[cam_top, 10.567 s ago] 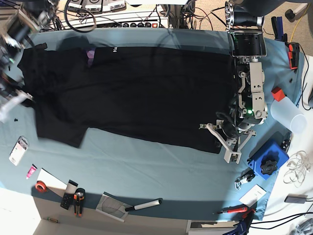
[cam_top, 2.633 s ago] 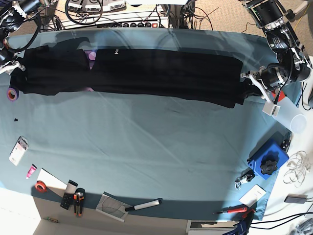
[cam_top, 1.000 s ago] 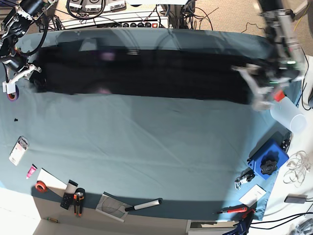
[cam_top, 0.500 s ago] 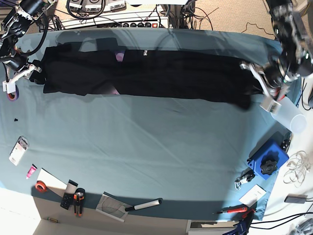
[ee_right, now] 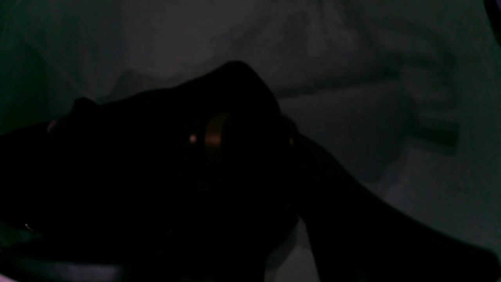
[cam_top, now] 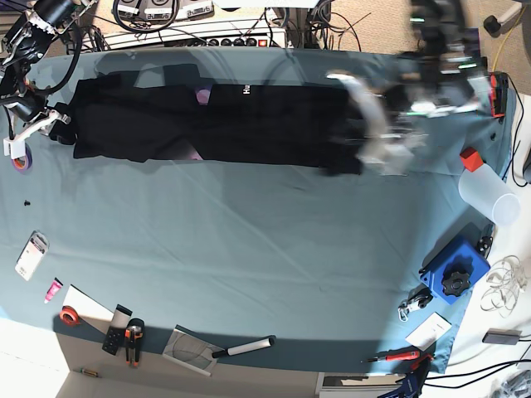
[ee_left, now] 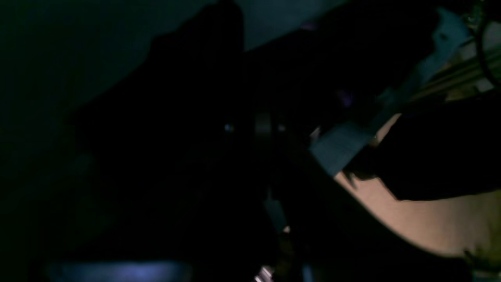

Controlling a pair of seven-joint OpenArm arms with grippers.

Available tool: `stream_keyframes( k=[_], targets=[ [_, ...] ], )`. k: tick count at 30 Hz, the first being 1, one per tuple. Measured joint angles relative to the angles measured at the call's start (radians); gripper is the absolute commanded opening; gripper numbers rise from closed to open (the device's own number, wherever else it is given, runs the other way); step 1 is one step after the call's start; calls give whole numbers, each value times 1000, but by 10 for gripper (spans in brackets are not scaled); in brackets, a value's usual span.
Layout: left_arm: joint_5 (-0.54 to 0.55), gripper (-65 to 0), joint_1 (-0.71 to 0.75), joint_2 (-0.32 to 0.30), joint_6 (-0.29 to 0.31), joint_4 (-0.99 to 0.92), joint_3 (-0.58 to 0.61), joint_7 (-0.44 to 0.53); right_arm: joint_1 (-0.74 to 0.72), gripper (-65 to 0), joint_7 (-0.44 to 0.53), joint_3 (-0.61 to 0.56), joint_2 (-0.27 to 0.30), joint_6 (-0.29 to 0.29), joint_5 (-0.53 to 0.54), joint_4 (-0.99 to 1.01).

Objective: Layout the t-shirt on the table in an organized manner, then fold the t-shirt properly
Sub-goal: 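Grasp the shirt's sleeve end with the left gripper and lift it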

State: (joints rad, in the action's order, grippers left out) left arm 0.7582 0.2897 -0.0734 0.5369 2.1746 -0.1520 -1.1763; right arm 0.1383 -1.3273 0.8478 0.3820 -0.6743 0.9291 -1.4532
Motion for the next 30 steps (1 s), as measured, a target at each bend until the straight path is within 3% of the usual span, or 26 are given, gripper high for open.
stream_keyframes(
  k=[7,11,16,21,23,26,30],
  targets=[
    [-338,-650,-47,80,-134,-43,343,151,0,-458,0,0,0,0,0,0],
    [-443,-650,-89,113,-186,-157,470,174,0,-458,0,0,0,0,0,0],
    [-499,-650,-138,120,-274,-262,553,243,0,-458,0,0,0,0,0,0],
    [-567,-650,-143,120,-310,-264,558,304,0,-458,0,0,0,0,0,0],
    [-567,-541,-144,120,-301,-264,558,344,0,-458,0,0,0,0,0,0],
    [-512,-378,-143,121,-235,-264,558,345,0,-458,0,0,0,0,0,0],
    [-443,-354,-129,143,-227,-264,557,346,0,-458,0,0,0,0,0,0]
  ],
)
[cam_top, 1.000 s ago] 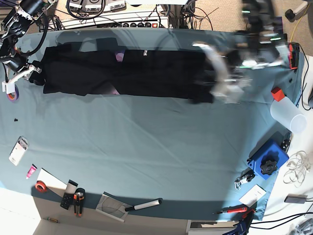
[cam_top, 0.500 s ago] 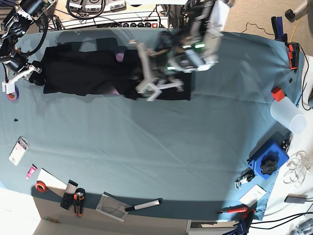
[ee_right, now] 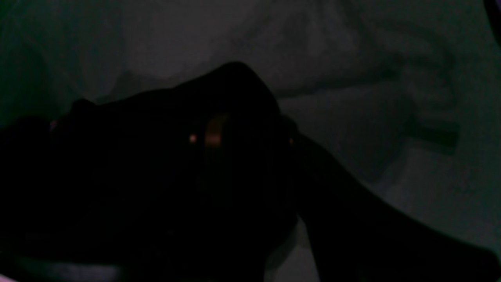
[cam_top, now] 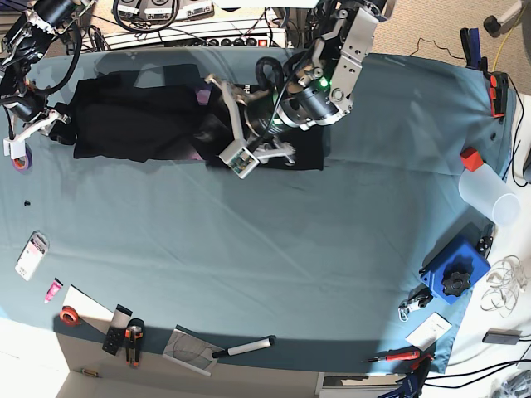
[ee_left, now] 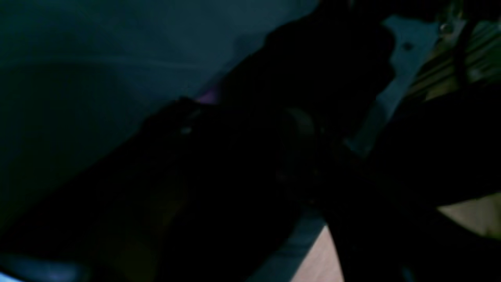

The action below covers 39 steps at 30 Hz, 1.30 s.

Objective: Layout the t-shirt on the table in an organized manner, then fold the t-shirt properly

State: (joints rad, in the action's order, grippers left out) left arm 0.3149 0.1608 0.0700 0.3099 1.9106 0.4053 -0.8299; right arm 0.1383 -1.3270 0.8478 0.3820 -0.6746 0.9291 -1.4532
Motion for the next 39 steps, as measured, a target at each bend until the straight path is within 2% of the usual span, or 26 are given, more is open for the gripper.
stream_keyframes(
  k=[2,5,7,9,13,16,18,20,22,25,28,30,33,36,39],
  targets=[
    [43,-355,0,26,1,0,0,1,0,-458,3,0,0,0,0,0],
    [45,-355,-7,62,0,6,0,-3,0,-458,22,0,0,0,0,0],
    [43,-356,-10,62,1,33,1,-57,0,-458,22,0,2,0,10,0],
    [22,-356,-14,62,1,63,0,-117,0,-458,20,24,2,-1,80,0],
    [-89,-356,-20,62,-8,127,-1,-151,-36,-458,17,182,3,-18,177,0],
    [-95,-356,-17,62,-45,141,-1,-154,-75,-458,16,307,6,-18,196,0],
    [-98,-356,-17,62,-45,141,-1,-154,-80,-458,14,343,19,-18,194,0],
    [-98,-356,-17,62,-45,141,-1,-154,-71,-456,-34,347,46,-17,190,0],
    [-98,-356,-17,62,-45,141,-1,-154,-61,-386,-93,322,80,-16,179,-1],
    [-98,-356,-17,62,-45,141,-1,-139,-35,-276,-86,241,123,-18,143,-1],
    [-98,-356,-17,61,-45,140,-1,-138,6,-268,-88,143,153,-6,116,-2],
    [-98,-356,-17,62,-45,140,0,-138,10,-268,-91,82,150,76,124,-2],
    [-98,-356,-17,62,-45,140,0,-138,0,-268,-80,-9,115,63,145,-2],
    [-98,-356,-17,62,-45,140,-1,-138,6,-268,-86,-75,71,27,140,39],
    [-98,-356,-17,62,-45,140,0,-138,9,-268,-85,-105,63,31,122,97]
  ],
)
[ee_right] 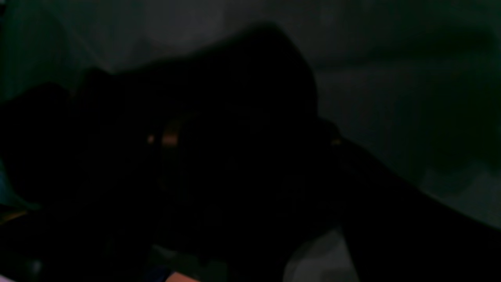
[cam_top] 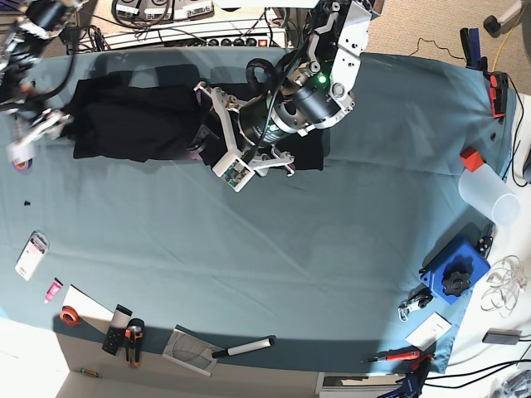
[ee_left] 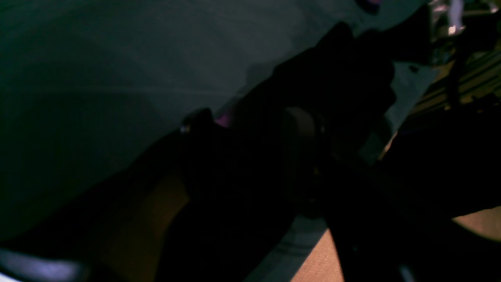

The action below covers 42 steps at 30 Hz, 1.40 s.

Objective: Layout the t-shirt on the table in an organized manner, then fold the t-shirt properly

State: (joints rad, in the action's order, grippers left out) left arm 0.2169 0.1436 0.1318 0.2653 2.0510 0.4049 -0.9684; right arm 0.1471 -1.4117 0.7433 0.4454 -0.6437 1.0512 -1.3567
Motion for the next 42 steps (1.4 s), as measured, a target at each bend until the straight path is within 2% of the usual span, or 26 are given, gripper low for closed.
stream_keyframes(
  k=[5,12,16,20,25,26,29,31,34,36,37,38,40,42],
  targets=[
    [0,-356,0,0,0,0,0,0,-8,-268,29,4,-2,22,-36,58],
    [0,-356,0,0,0,0,0,16,-12,-269,55,-2,2,18,-3,122],
    [0,-356,0,0,0,0,0,35,-11,-269,77,0,-48,-3,76,127],
    [0,-356,0,0,0,0,0,35,-14,-269,83,0,-122,-11,161,127],
    [0,-356,0,0,0,0,0,35,-17,-277,76,-8,-123,-11,182,127],
    [0,-356,0,0,0,0,1,35,-17,-313,72,-11,-116,-11,180,127],
    [0,-356,0,0,0,0,0,35,-16,-539,47,-11,-97,-2,134,122],
    [0,-356,0,0,0,0,1,35,-11,-650,43,-11,-97,0,129,115],
    [0,-356,0,0,0,0,1,35,-11,-650,35,-11,-97,-54,98,82],
    [-20,-356,0,0,-8,0,1,34,-11,-650,32,-12,-97,-54,51,49],
    [-47,-365,0,0,-39,0,1,33,-11,-650,31,-13,-97,-54,17,31],
    [-87,-390,0,0,-59,0,1,24,-11,-650,31,-14,-92,-56,-18,14],
    [-196,-462,0,0,-71,0,0,-9,-14,-650,99,-19,-71,-58,-111,-11],
    [-311,-543,1,-1,-69,0,0,-29,-36,-650,123,-15,-41,-37,-219,-27]
  ],
)
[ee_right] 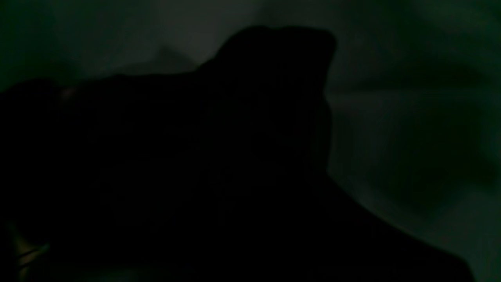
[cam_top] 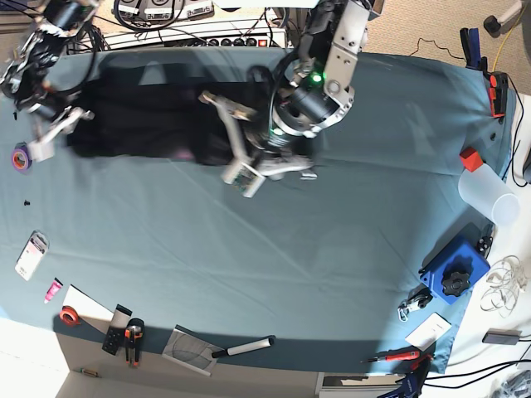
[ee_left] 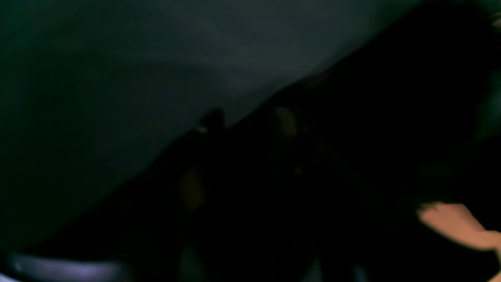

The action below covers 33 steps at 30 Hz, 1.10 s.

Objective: Layout the t-shirt on the table in an organized manner, then fold the t-shirt properly

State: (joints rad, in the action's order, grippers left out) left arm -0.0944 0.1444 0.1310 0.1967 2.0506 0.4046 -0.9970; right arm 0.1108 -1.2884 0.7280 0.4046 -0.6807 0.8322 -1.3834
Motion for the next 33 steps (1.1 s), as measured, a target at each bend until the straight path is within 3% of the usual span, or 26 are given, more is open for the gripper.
stream_keyframes(
  k=[1,3,9,14,18,24,33],
  targets=[
    [-55,-586,0,1,2,0,0,-2,-24,-650,8,9,13,3,-61,-5],
    [-133,-650,0,-1,-54,0,1,0,-79,-650,45,29,32,14,-137,-11],
    [-304,-650,0,-101,-222,0,0,17,-211,-650,69,40,63,46,-220,-43],
    [-282,-650,3,-164,-274,0,-116,13,-204,-650,28,38,51,83,-273,-189],
    [-144,-650,2,-183,-264,0,-320,14,-182,-650,-32,38,-24,81,-296,-393],
    [119,-650,4,-183,-143,-2,-518,32,-78,-650,-84,-42,-117,81,-152,-617],
    [149,-650,5,-181,-142,-2,-536,32,19,-650,-88,-362,-202,78,-151,-698]
  ],
)
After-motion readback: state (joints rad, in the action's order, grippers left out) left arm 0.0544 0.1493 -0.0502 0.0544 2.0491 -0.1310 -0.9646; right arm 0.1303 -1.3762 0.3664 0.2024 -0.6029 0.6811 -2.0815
